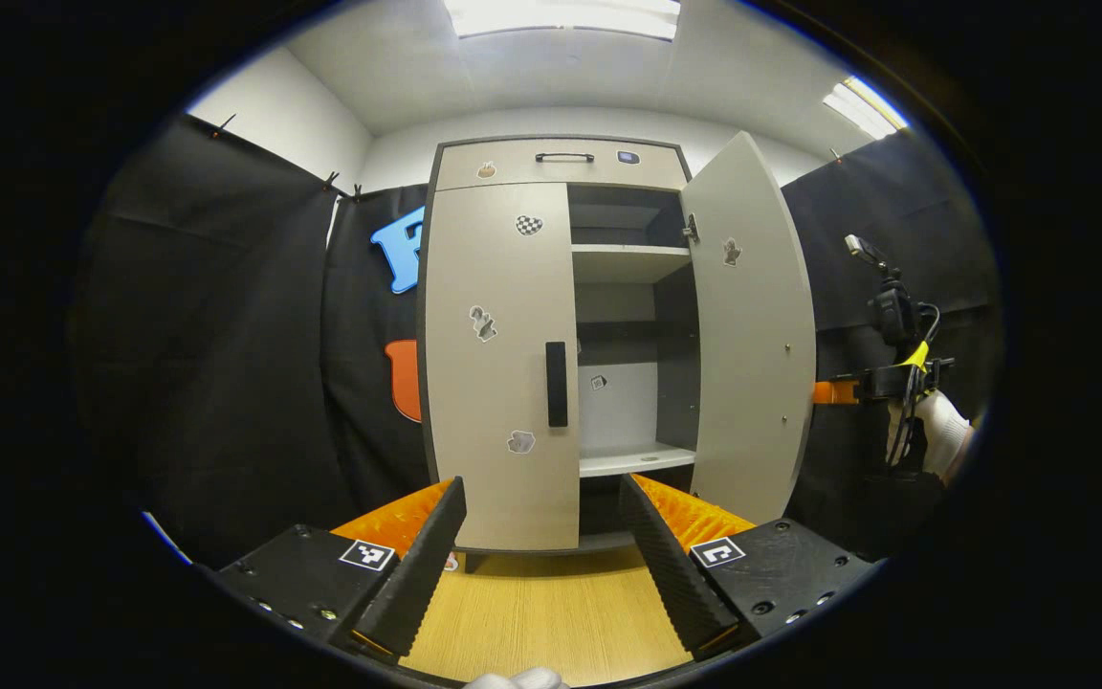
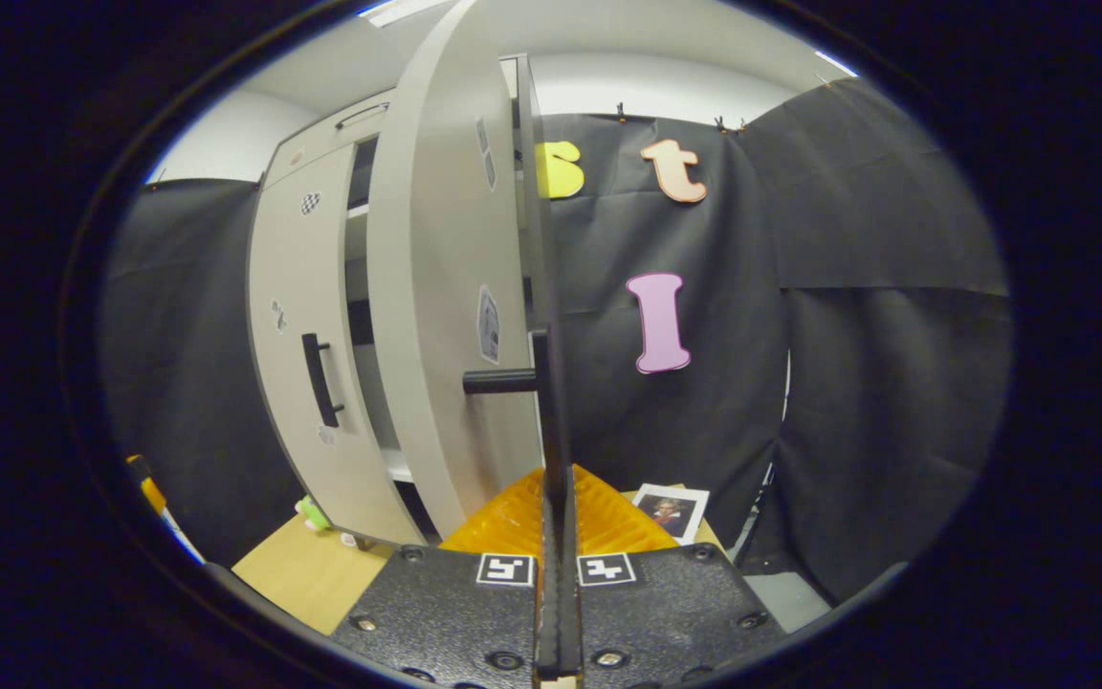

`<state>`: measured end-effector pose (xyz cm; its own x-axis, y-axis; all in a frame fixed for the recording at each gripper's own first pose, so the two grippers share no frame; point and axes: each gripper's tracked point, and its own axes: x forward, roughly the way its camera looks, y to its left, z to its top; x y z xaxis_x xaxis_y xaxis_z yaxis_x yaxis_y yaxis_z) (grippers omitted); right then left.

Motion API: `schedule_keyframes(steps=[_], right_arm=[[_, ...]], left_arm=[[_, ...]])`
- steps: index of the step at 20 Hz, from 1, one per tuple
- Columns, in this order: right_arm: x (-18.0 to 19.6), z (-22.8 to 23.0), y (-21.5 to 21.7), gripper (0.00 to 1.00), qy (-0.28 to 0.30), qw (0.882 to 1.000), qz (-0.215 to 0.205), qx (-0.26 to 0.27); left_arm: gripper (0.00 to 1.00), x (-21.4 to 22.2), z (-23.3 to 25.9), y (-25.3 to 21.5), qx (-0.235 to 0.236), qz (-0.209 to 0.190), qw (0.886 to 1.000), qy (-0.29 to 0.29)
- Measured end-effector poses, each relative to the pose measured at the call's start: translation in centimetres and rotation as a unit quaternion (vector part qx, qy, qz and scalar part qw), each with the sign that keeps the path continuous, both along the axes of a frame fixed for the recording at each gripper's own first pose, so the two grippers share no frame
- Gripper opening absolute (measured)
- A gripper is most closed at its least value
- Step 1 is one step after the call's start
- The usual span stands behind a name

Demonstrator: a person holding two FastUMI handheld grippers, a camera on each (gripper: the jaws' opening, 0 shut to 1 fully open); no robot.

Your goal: Open the right door of the double-door shoe cabinet with the right hand, and open the left door with the left hand.

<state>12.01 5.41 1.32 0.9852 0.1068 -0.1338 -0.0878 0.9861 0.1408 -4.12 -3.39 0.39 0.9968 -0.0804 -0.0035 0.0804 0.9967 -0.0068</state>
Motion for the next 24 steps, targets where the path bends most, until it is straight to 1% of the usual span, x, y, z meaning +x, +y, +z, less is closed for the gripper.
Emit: schedule_keyframes(steps=[4, 6, 9, 10, 12, 13, 14, 15, 16, 17, 18, 19, 20, 21, 22, 23, 24], right_arm=[[0.8, 0.1, -0.8, 0.04, -0.015, 1.0, -0.01, -0.007], [0.8, -0.1, -1.0, 0.04, -0.015, 1.0, -0.011, -0.019], [0.7, 0.4, -1.8, 0.04, -0.031, 0.999, -0.023, -0.037], [0.8, 0.7, -1.9, 0.05, -0.037, 0.998, -0.022, -0.04], [0.6, 0.7, -2.5, 0.07, -0.039, 0.997, -0.036, -0.05], [0.4, 0.7, -2.8, 0.19, -0.039, 0.997, -0.041, -0.054], [0.1, 0.8, -2.8, 0.26, -0.041, 0.997, -0.043, -0.053], [0.0, 0.9, -2.5, 0.39, -0.042, 0.997, -0.044, -0.049], [-0.2, 0.9, -2.0, 0.43, -0.042, 0.997, -0.039, -0.047], [-0.5, 0.9, -1.8, 0.51, -0.042, 0.997, -0.035, -0.047], [-0.9, 0.9, -1.5, 0.57, -0.042, 0.998, -0.031, -0.047], [-1.1, 0.9, -1.2, 0.67, -0.045, 0.998, -0.027, -0.047], [-1.2, 0.7, -0.7, 0.75, -0.046, 0.998, -0.021, -0.047], [-1.3, 0.6, -0.5, 0.9, -0.045, 0.998, -0.015, -0.048], [-1.5, 0.4, -0.1, 0.96, -0.045, 0.998, -0.008, -0.051], [-1.7, 0.4, -0.1, 1.0, -0.048, 0.997, -0.01, -0.052], [-1.8, 0.5, 0.3, 1.0, -0.052, 0.997, -0.006, -0.054]], left_arm=[[0.96, 0.1, -0.1, 0.1, 0.003, 0.003, 1.0, 0.003], [0.96, 0.2, -0.1, 0.1, 0.0, 0.002, 1.0, 0.003], [0.96, 0.4, -0.1, 0.2, 0.003, 0.004, 1.0, 0.004], [0.96, 0.5, -0.1, 0.3, 0.004, 0.004, 1.0, 0.004], [0.96, 0.5, -0.2, 0.4, 0.004, 0.004, 1.0, 0.004], [0.96, 0.5, -0.1, 0.4, 0.004, 0.003, 1.0, 0.003], [0.96, 0.6, -0.2, 0.5, 0.004, 0.004, 1.0, 0.004], [0.96, 0.6, -0.1, 0.8, 0.004, 0.005, 1.0, 0.005], [0.96, 0.6, -0.1, 1.0, 0.005, 0.006, 1.0, 0.005], [0.96, 0.7, 0.0, 1.1, 0.006, 0.008, 1.0, 0.005], [0.96, 0.8, 0.0, 1.2, 0.009, 0.009, 1.0, 0.006], [0.96, 1.0, 0.2, 1.2, 0.01, 0.011, 1.0, 0.005], [0.96, 1.2, 0.2, 1.2, 0.012, 0.011, 1.0, 0.006], [0.96, 1.3, -0.2, 1.4, 0.013, 0.014, 1.0, 0.008], [0.96, 1.4, -0.4, 1.7, 0.014, 0.015, 1.0, 0.008], [0.96, 1.5, -0.5, 1.8, 0.014, 0.017, 1.0, 0.008], [0.96, 1.6, -0.6, 1.9, 0.014, 0.017, 1.0, 0.009]])
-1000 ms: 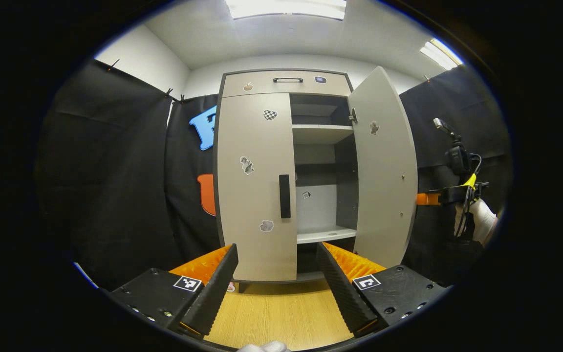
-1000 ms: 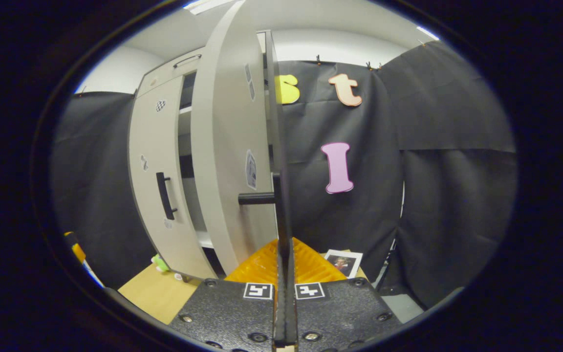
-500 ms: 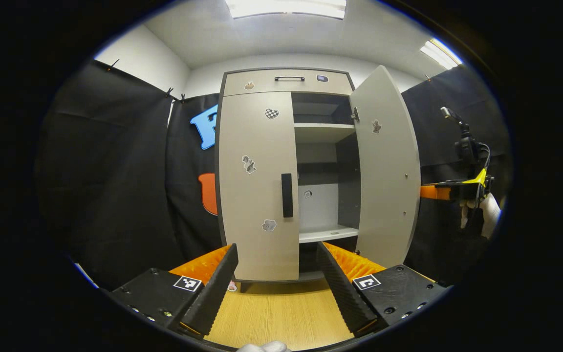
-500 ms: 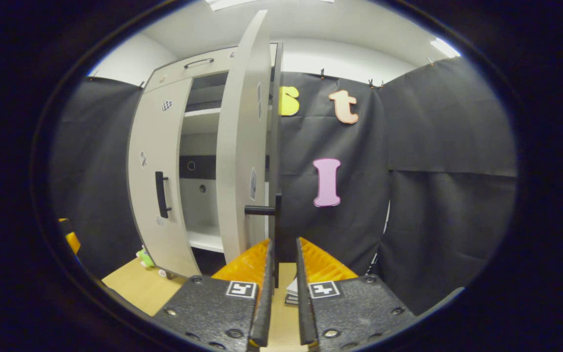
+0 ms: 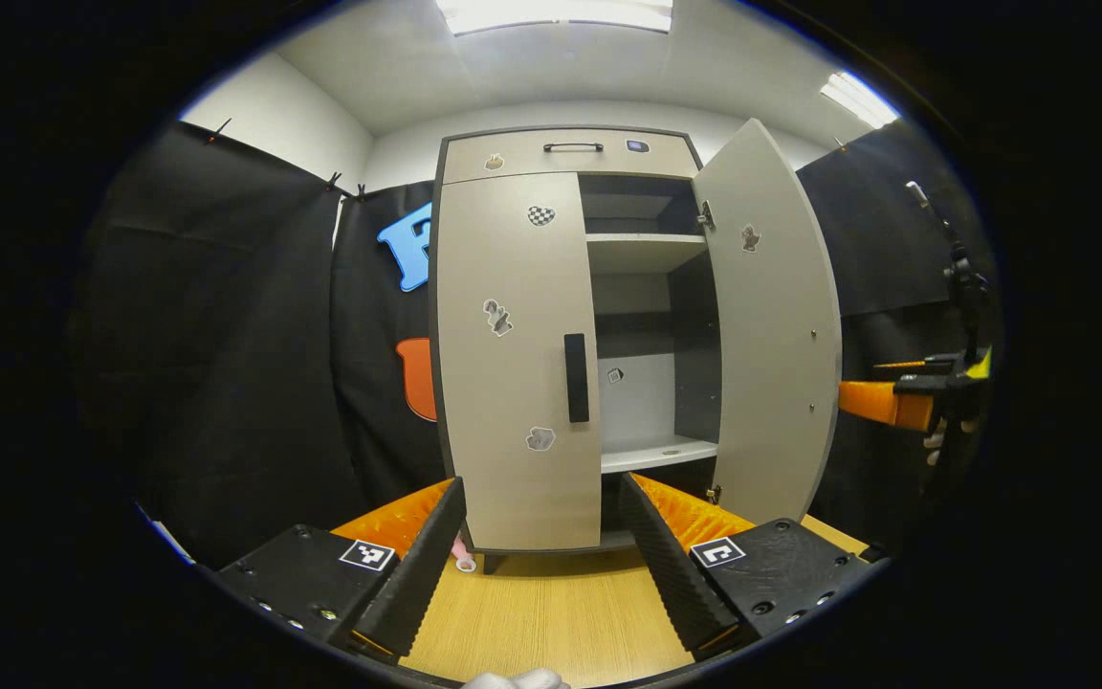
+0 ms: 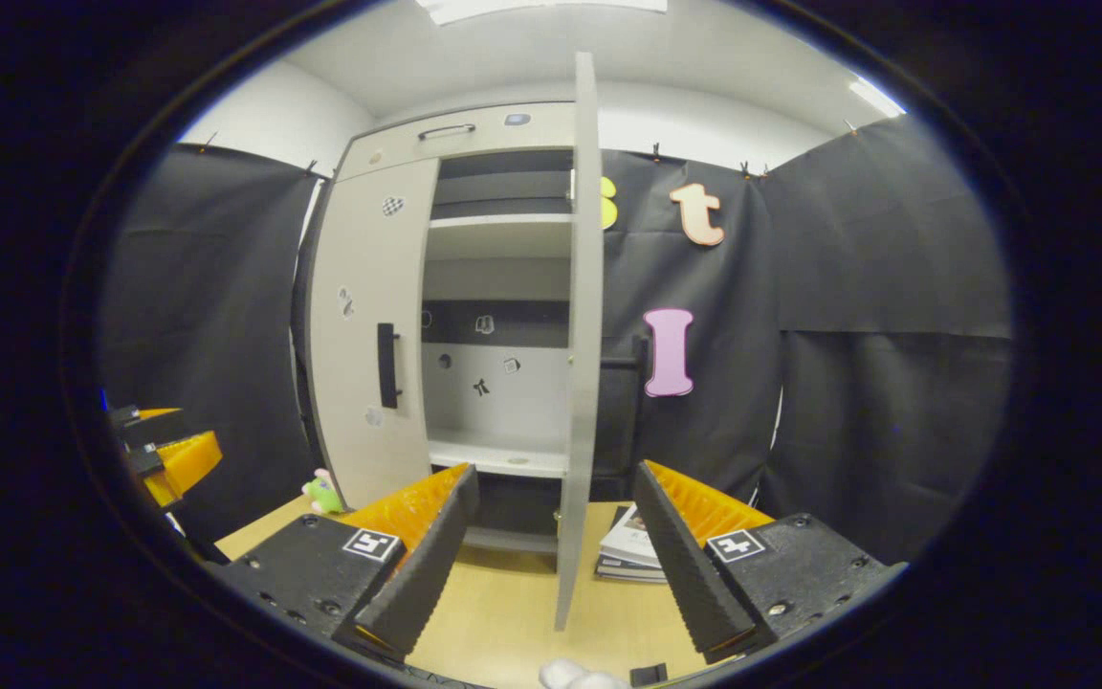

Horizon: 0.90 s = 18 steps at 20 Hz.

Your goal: Open the right door of the double-door shoe cabinet with the right hand, and open the left door with the left hand.

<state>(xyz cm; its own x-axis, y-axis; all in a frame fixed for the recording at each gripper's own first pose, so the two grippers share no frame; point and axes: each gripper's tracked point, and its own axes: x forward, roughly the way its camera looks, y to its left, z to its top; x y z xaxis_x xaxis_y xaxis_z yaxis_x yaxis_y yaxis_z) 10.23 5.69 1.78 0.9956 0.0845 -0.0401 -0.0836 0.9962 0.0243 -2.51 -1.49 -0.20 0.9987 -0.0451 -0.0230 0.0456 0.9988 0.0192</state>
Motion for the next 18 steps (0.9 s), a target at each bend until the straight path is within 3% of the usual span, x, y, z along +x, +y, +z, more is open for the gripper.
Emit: schedule_keyframes(steps=[7, 11, 18], right_arm=[[-0.8, -1.0, 2.5, 1.0, 0.014, 0.999, 0.039, 0.014], [-0.6, -1.0, 2.2, 1.0, 0.016, 0.999, 0.031, 0.009], [-0.3, -0.7, 1.0, 1.0, 0.017, 1.0, 0.004, 0.002]], left_arm=[[0.96, 2.1, -0.3, 0.6, 0.0, 0.002, 1.0, 0.002], [0.96, 4.9, 0.9, 0.1, 0.0, -0.006, 1.0, -0.015], [0.96, 13.7, 4.0, -2.6, 0.001, -0.031, 0.998, -0.054]])
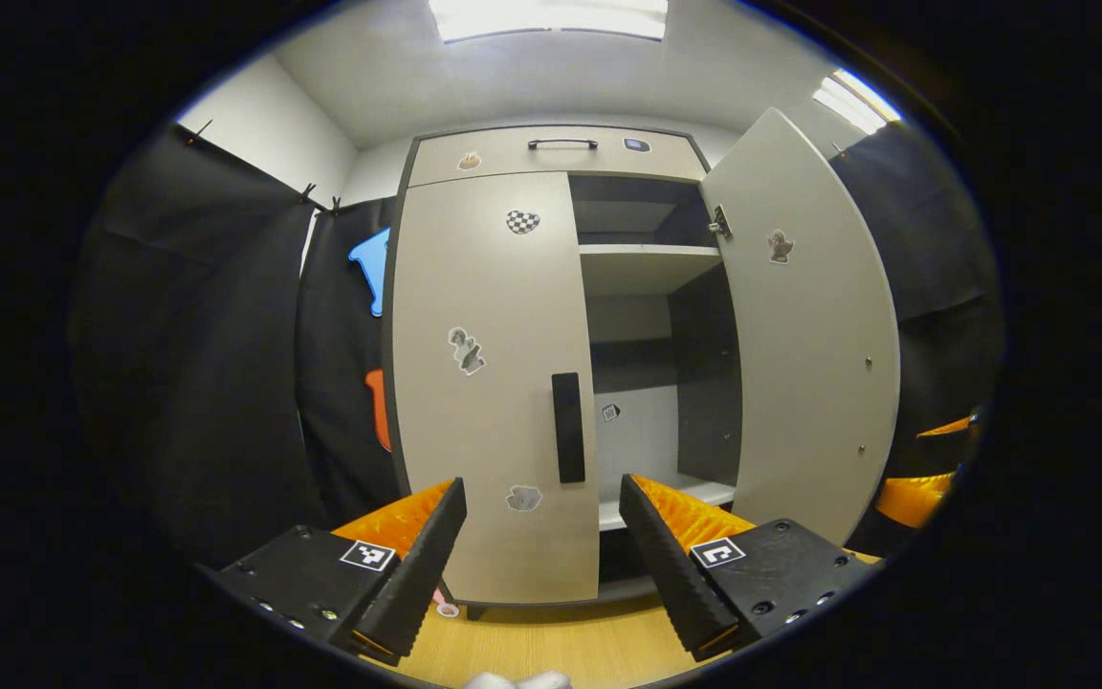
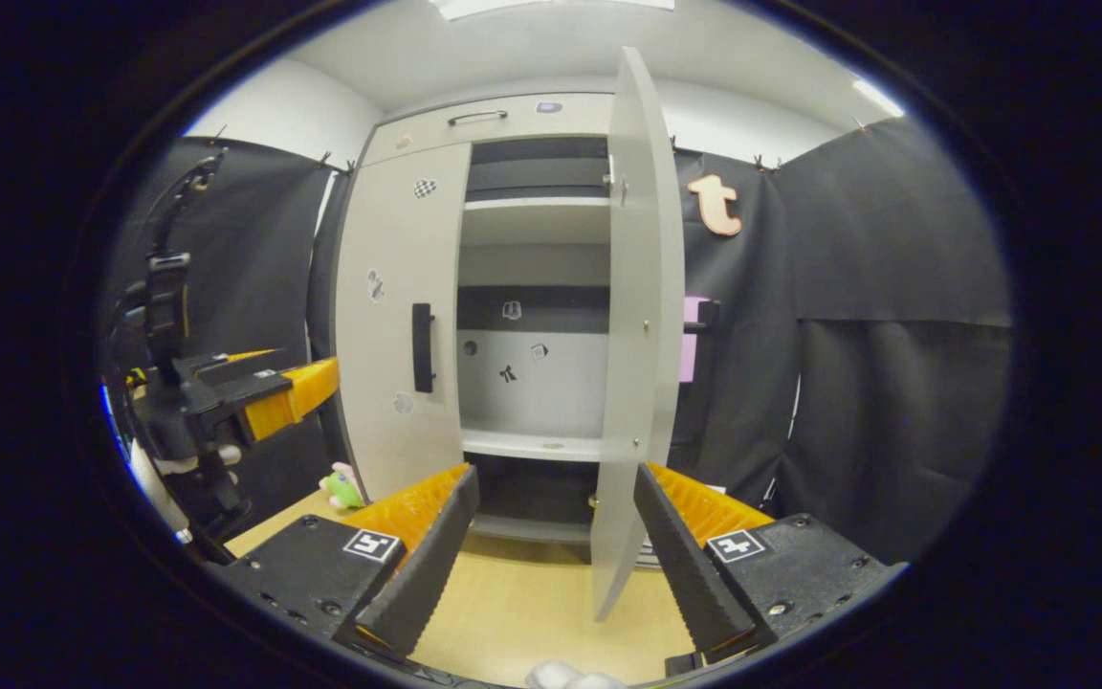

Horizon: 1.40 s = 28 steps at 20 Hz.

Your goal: Open the right door of the double-door shoe cabinet with the right hand, and open the left door with the left hand.

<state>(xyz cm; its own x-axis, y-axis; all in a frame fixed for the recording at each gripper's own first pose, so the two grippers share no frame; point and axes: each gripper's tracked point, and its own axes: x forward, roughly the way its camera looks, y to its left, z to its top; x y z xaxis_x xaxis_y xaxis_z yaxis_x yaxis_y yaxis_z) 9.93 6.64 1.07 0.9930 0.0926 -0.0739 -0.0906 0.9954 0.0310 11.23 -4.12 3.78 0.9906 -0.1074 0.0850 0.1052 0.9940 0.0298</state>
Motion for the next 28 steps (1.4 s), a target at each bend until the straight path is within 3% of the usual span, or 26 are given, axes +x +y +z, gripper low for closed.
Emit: schedule_keyframes(steps=[10, 16, 20, 21, 22, 23, 25, 28], right_arm=[[-0.2, -0.4, -1.8, 1.0, 0.017, 0.999, -0.047, 0.0], [-0.1, -0.4, -2.7, 1.0, 0.022, 0.998, -0.066, -0.003], [0.1, -0.5, -2.5, 1.0, 0.026, 0.998, -0.057, -0.004], [0.1, -0.6, -2.3, 1.0, 0.028, 0.998, -0.051, -0.004], [0.0, -0.6, -2.2, 1.0, 0.029, 0.999, -0.046, -0.005], [0.0, -0.6, -2.1, 1.0, 0.028, 0.999, -0.042, -0.005], [0.3, -0.4, -1.9, 1.0, 0.024, 0.999, -0.035, -0.007], [0.3, -0.3, -1.7, 1.0, 0.016, 1.0, -0.024, -0.009]], left_arm=[[0.96, 13.5, -1.6, -4.4, 0.006, -0.023, 0.999, 0.022], [0.96, 18.0, -3.1, -3.4, -0.006, 0.002, 0.999, 0.041], [0.78, 19.2, -3.2, -3.3, 0.001, 0.002, 0.999, 0.042], [0.58, 19.4, -3.1, -3.2, 0.007, 0.006, 0.999, 0.041], [0.49, 19.3, -3.1, -3.4, 0.008, 0.004, 0.999, 0.043], [0.48, 19.4, -3.2, -3.7, 0.007, -0.004, 0.999, 0.046], [0.31, 19.4, -3.3, -3.8, -0.006, -0.005, 0.999, 0.051], [0.2, 18.9, -3.3, -3.5, -0.029, -0.005, 0.997, 0.065]])
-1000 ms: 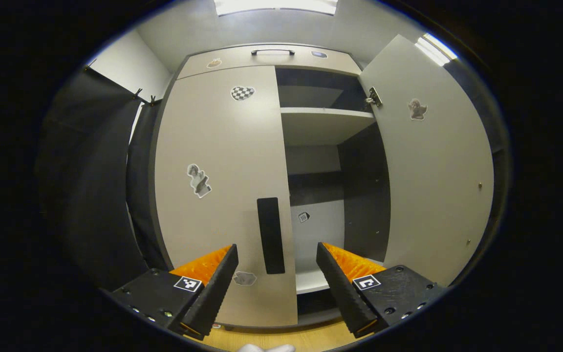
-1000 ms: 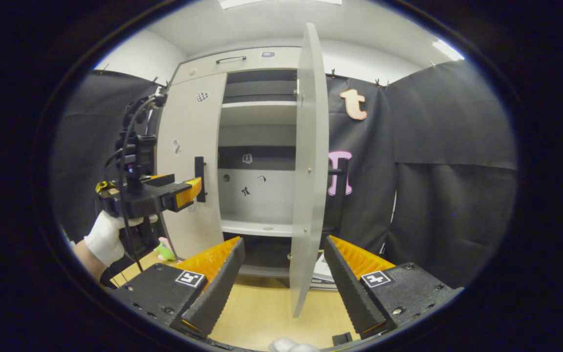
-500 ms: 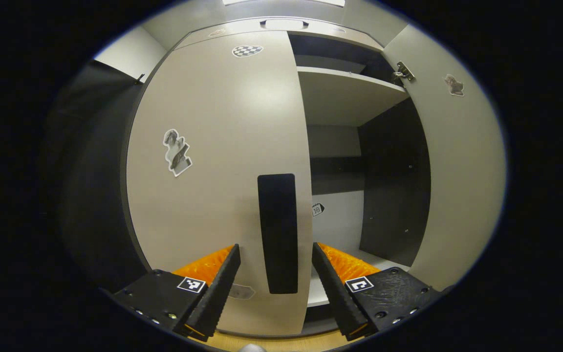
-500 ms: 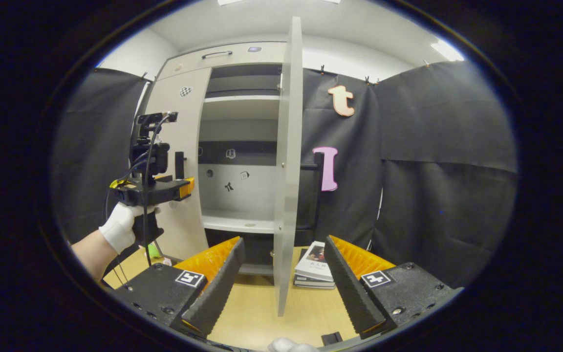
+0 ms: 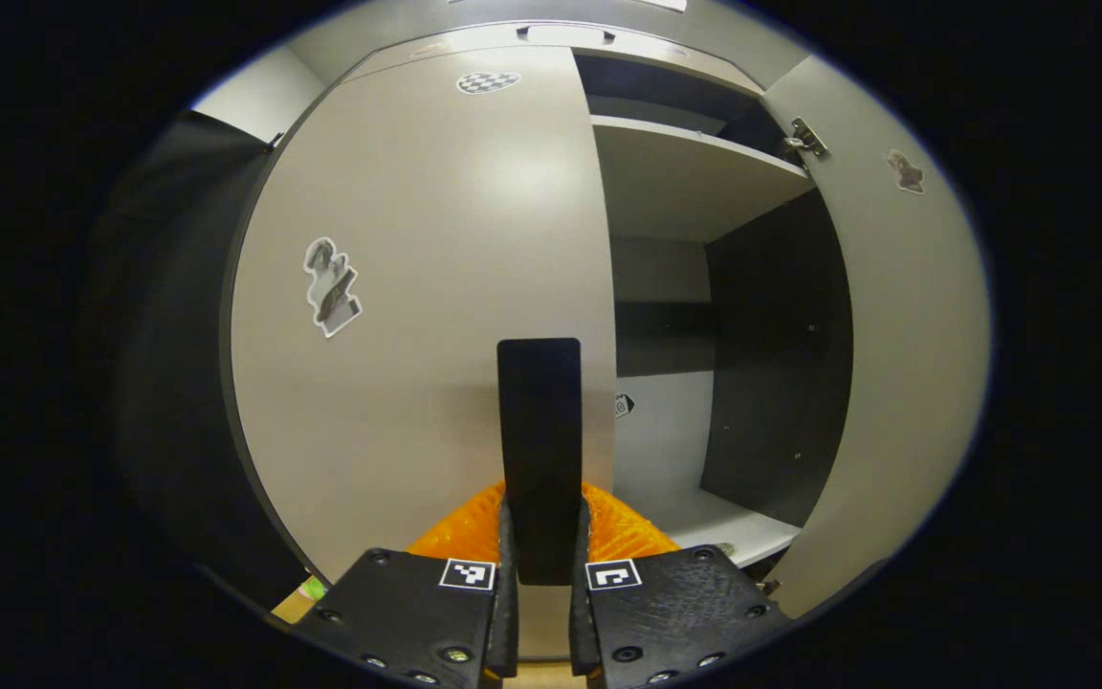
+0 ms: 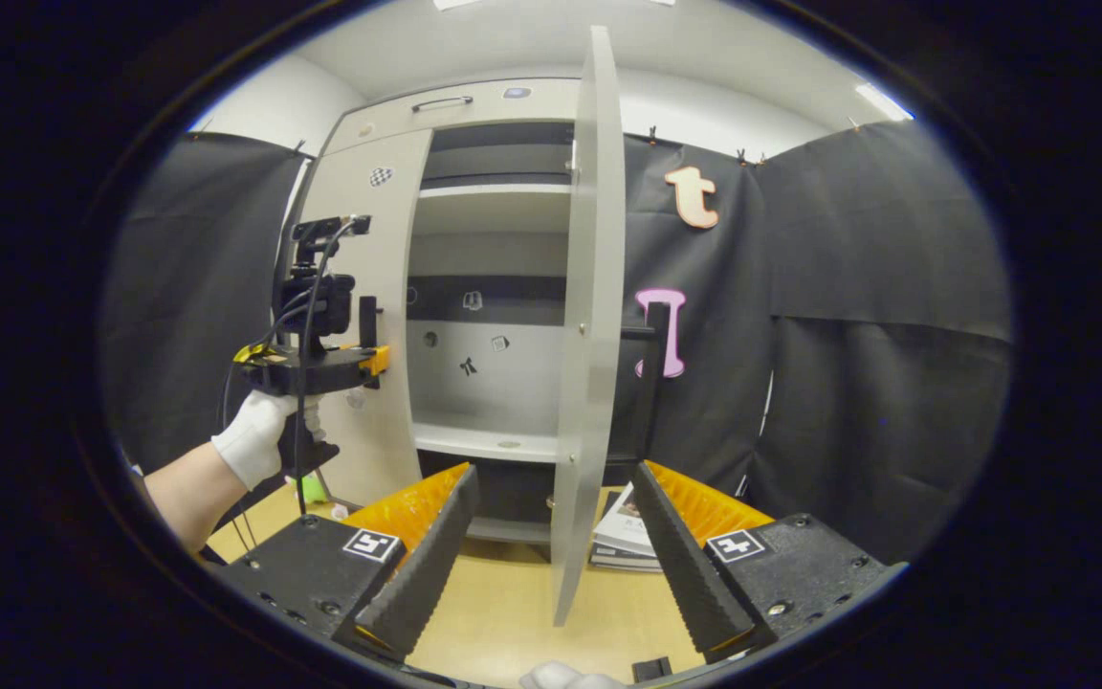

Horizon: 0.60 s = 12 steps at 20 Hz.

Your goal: Open the right door of the double-door shoe cabinet with the right hand, and open the left door with the left hand.

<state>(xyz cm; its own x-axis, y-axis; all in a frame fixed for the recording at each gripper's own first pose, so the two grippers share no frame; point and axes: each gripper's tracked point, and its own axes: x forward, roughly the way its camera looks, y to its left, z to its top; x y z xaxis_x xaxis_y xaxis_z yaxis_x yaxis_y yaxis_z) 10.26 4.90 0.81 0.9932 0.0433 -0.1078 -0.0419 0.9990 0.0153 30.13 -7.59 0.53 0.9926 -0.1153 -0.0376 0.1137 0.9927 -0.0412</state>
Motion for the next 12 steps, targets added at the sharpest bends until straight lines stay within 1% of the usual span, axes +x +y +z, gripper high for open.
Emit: schedule_keyframes(steps=[3, 4, 5, 6, 12], right_arm=[[0.1, 0.2, 0.1, 1.0, -0.006, 1.0, 0.006, 0.001], [0.0, 0.3, 0.3, 1.0, -0.008, 1.0, 0.008, 0.004], [0.0, 0.3, 0.3, 1.0, -0.009, 1.0, 0.009, 0.005], [0.1, 0.4, 0.3, 1.0, -0.011, 1.0, 0.009, 0.005], [-0.4, 0.1, 1.1, 1.0, -0.01, 1.0, 0.019, 0.013]], left_arm=[[0.07, 0.3, -0.2, -0.1, 0.003, 0.0, 1.0, -0.001], [0.05, 0.2, -0.1, -0.1, 0.002, -0.002, 1.0, -0.002], [0.05, -0.1, -0.1, 0.0, 0.003, -0.005, 1.0, -0.003], [0.02, -0.1, -0.1, 0.0, 0.002, -0.008, 1.0, -0.005], [0.02, -2.3, 0.2, 0.3, -0.014, -0.032, 0.999, -0.004]])
